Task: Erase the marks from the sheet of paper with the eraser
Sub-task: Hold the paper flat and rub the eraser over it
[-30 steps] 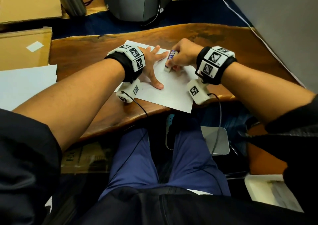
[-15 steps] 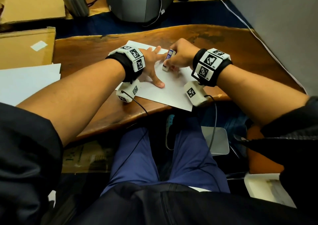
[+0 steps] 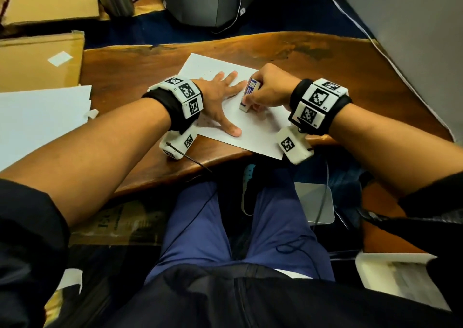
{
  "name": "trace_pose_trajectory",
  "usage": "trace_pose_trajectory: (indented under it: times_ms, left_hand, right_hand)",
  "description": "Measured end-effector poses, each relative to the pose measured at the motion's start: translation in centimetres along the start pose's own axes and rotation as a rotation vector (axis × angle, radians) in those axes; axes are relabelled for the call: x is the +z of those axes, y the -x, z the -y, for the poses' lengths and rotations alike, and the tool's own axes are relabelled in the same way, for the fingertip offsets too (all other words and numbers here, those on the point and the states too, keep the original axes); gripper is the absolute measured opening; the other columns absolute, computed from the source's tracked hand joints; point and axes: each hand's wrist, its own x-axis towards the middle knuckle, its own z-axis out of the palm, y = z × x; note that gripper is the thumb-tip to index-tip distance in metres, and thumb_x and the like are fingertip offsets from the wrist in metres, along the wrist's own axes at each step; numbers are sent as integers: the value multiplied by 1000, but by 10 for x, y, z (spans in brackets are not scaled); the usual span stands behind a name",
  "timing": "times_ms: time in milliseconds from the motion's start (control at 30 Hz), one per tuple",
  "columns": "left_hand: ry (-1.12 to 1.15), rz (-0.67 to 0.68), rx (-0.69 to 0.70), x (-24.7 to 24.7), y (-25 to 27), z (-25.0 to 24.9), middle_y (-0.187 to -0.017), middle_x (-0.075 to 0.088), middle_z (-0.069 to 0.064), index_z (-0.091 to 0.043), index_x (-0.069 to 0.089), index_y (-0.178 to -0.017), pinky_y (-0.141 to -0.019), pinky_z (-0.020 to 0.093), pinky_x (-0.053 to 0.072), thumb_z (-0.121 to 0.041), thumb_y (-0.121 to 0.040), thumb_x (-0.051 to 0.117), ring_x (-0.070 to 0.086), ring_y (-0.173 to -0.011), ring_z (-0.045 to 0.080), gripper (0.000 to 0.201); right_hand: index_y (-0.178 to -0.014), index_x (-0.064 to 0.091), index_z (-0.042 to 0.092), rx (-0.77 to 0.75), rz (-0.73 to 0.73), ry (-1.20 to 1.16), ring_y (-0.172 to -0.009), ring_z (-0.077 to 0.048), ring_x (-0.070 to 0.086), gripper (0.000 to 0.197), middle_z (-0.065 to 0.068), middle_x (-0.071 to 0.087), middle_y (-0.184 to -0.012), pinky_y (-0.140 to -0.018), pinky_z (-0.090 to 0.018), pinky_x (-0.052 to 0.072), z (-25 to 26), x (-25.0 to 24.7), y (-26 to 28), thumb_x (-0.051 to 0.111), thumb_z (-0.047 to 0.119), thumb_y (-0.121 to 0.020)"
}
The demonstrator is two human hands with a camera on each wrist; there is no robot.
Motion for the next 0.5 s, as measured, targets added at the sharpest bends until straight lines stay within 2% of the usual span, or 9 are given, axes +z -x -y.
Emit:
trace_pose_trajectory:
  times_ms: [100,233,333,433,500]
  left_hand:
    - [-12,11,3,0,-1,1,-158,-31,-5,-36,-19,-151,-118,60,0,-83,-52,65,-21,-148,23,139]
    - [-14,25,0,0,-2,2,-158,-32,-6,-33,-18,-152,-117,60,0,-88,-46,62,-22,-147,22,144]
    - [-4,26,4,-1,-1,1,-158,-32,-6,-33,-20,-151,-117,58,0,-85,-49,64,-22,-147,22,142]
    - [-3,25,4,-1,0,0,-158,-32,-5,-32,-21,-151,-117,58,-1,-83,-51,64,-23,-147,22,141]
    - [-4,28,5,-2,1,-1,-158,-32,-5,-32,-20,-151,-117,58,-1,-85,-48,62,-22,-147,23,142]
  right_hand:
    - [-96,70,13,13,10,20,-70,-10,68,17,-1,72,-84,-64,-22,56,6,-5,-5,79,21,-83]
    - [-99,73,7,59,-101,-34,-83,-19,74,23,-8,76,-90,-79,-36,62,15,-13,-19,80,19,-81]
    - [-102,71,11,30,-70,3,-80,-16,72,26,-4,73,-91,-74,-30,61,10,-3,-9,80,24,-81]
    - [-88,69,16,-19,42,22,-66,-9,68,11,0,72,-80,-61,-20,55,2,6,10,78,20,-83]
    - [-87,68,17,-22,64,22,-65,-8,67,10,1,71,-80,-60,-18,54,6,4,10,77,19,-84]
